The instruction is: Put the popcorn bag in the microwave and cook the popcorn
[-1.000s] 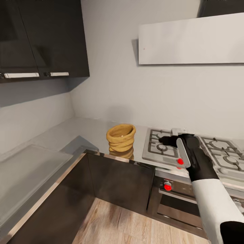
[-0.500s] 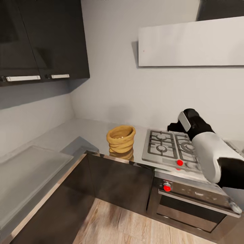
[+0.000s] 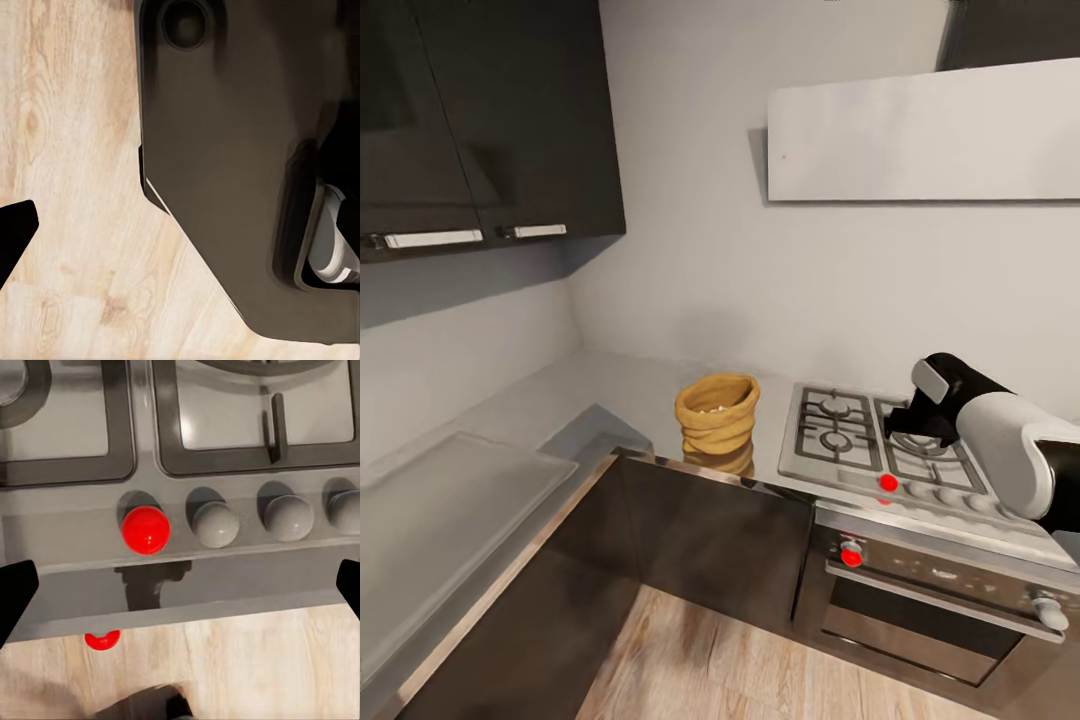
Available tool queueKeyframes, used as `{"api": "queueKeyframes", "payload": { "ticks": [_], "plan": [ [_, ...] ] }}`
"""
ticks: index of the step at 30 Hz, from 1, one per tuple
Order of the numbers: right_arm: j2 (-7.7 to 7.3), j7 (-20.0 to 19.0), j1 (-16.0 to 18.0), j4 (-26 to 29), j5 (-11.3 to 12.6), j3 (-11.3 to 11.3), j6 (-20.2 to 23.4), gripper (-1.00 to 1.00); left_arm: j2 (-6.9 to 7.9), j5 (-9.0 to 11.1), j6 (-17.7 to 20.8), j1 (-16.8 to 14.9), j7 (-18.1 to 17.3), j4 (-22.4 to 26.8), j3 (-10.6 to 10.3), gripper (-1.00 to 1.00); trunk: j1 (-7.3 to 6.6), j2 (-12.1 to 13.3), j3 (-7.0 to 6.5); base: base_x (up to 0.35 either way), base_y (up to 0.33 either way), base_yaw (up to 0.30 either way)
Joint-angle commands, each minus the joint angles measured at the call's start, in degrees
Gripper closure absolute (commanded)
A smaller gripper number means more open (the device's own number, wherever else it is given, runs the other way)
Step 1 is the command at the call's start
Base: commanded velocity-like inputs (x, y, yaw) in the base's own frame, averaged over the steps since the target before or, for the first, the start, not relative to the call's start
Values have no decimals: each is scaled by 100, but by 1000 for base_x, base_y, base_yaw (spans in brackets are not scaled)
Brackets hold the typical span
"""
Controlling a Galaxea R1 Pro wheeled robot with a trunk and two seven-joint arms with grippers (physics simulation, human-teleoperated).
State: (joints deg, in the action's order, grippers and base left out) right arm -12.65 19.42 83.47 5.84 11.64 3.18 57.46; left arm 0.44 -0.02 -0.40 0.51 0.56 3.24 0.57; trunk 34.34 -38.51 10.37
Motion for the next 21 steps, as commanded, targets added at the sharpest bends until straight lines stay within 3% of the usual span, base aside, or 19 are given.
{"api": "queueKeyframes", "payload": {
  "ticks": [1,5,9,21],
  "plan": [
    [0,57,2,11,48,47,7,-100,0,1,-4,2,6,10,5,-100,-21,35,-11,0,0,0],
    [-1,53,3,38,56,114,2,-100,0,1,-4,2,6,10,5,-100,-109,196,-83,0,0,0],
    [-1,45,3,50,58,346,-4,-100,-6,-2,-4,2,6,10,5,-100,-153,276,-119,0,0,61],
    [52,70,3,57,66,544,-7,-100,5,2,-16,2,-3,10,0,-100,-153,276,-119,0,0,260]
  ]
}}
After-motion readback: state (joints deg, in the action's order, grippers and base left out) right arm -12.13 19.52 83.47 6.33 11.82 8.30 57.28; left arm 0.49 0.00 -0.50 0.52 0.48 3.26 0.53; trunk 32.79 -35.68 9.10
